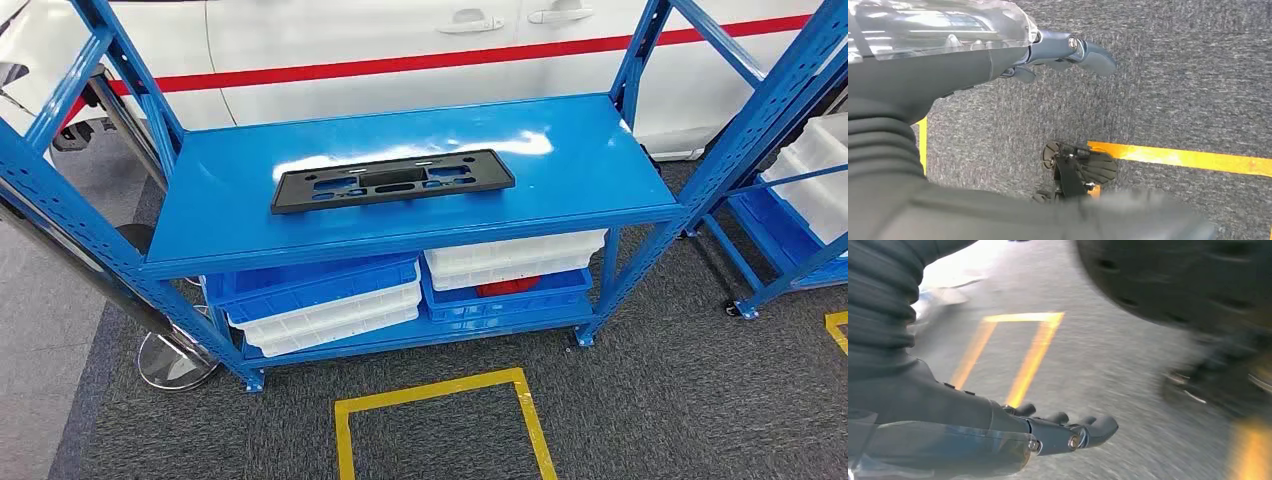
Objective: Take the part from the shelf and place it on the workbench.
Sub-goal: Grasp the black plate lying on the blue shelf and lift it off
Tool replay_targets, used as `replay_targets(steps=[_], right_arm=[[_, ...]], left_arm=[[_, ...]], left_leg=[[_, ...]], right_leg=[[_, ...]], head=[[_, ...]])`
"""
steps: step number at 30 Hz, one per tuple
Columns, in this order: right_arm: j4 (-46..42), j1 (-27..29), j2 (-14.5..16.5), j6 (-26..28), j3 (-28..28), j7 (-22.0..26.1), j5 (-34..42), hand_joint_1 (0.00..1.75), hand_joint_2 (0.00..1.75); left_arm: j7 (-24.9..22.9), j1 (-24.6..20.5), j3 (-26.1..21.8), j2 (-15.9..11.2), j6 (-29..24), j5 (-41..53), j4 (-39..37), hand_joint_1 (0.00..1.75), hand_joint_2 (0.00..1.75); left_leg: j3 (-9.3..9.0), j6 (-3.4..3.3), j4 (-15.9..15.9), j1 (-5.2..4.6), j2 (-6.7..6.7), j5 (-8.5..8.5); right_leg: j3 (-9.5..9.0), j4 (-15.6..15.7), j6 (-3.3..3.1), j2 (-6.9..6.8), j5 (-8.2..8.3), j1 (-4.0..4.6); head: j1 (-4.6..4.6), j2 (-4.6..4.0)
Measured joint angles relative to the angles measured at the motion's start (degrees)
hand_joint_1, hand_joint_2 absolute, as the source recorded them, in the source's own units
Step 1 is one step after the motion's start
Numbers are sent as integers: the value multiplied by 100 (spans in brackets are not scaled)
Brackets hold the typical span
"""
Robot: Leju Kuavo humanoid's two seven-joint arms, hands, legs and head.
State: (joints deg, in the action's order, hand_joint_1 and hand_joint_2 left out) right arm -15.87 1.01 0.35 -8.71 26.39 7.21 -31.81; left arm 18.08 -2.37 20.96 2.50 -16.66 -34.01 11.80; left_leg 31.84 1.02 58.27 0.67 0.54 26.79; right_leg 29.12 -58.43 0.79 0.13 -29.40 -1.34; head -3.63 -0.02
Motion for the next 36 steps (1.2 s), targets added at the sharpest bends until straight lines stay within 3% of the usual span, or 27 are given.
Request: replay_targets(steps=[2,4,6,7,9,12,18,27,32,36], right_arm=[[-677,-97,-31,786,-252,795,743,0,175],[-1850,-482,-139,2234,-732,2360,1944,0,175],[-3061,-828,-275,3055,-1067,3208,2287,0,175],[-3752,-844,-318,3104,-1179,3230,2160,0,175],[-5169,-644,-370,2800,-1407,2836,1845,0,175],[-6781,-363,-489,2447,-1620,2494,2040,0,175],[-8517,-140,-743,2247,-1708,2573,2304,0,175],[-9497,215,-808,2175,-1946,2361,1678,0,175],[-9441,-34,-861,2318,-2374,1856,513,0,175],[-8973,-570,-871,2914,-3076,1595,-711,0,175]], left_arm=[[7,-2,31,8,9,50,-12,0,0],[12,-34,97,22,22,131,-28,0,0],[11,-93,165,27,33,195,-34,0,0],[11,-114,196,26,42,226,-37,0,0],[12,-112,262,26,74,266,-49,0,0],[22,-69,332,27,135,285,-69,0,0],[5,-70,388,21,218,280,-88,0,0],[44,-83,484,20,293,335,-103,0,0],[128,-106,503,21,468,357,-103,0,0],[125,-169,608,23,425,485,-103,0,0]], left_leg=[[25,-10,0,-20,-29,-14],[48,-31,1,-47,-119,-41],[35,-47,6,-35,-152,-61],[29,-51,9,-22,-124,-68],[31,-54,13,-10,-54,-76],[69,-62,10,-26,-11,-92],[76,-69,10,-36,-11,-90],[78,-72,10,-40,-10,-89],[76,-72,9,-39,-11,-90],[73,-72,8,-38,-14,-94]], right_leg=[[55,-14,13,41,24,-20],[150,-29,38,140,70,-51],[160,-11,52,163,91,-53],[136,2,53,129,91,-46],[105,15,55,58,89,-35],[124,8,58,16,89,-38],[124,16,64,17,90,-42],[121,17,72,16,90,-45],[118,16,73,19,91,-43],[114,14,76,20,94,-42]], head=[[2,0],[1,0],[-1,0],[-1,0],[1,0],[2,0],[2,0],[2,0],[2,0],[2,0]])
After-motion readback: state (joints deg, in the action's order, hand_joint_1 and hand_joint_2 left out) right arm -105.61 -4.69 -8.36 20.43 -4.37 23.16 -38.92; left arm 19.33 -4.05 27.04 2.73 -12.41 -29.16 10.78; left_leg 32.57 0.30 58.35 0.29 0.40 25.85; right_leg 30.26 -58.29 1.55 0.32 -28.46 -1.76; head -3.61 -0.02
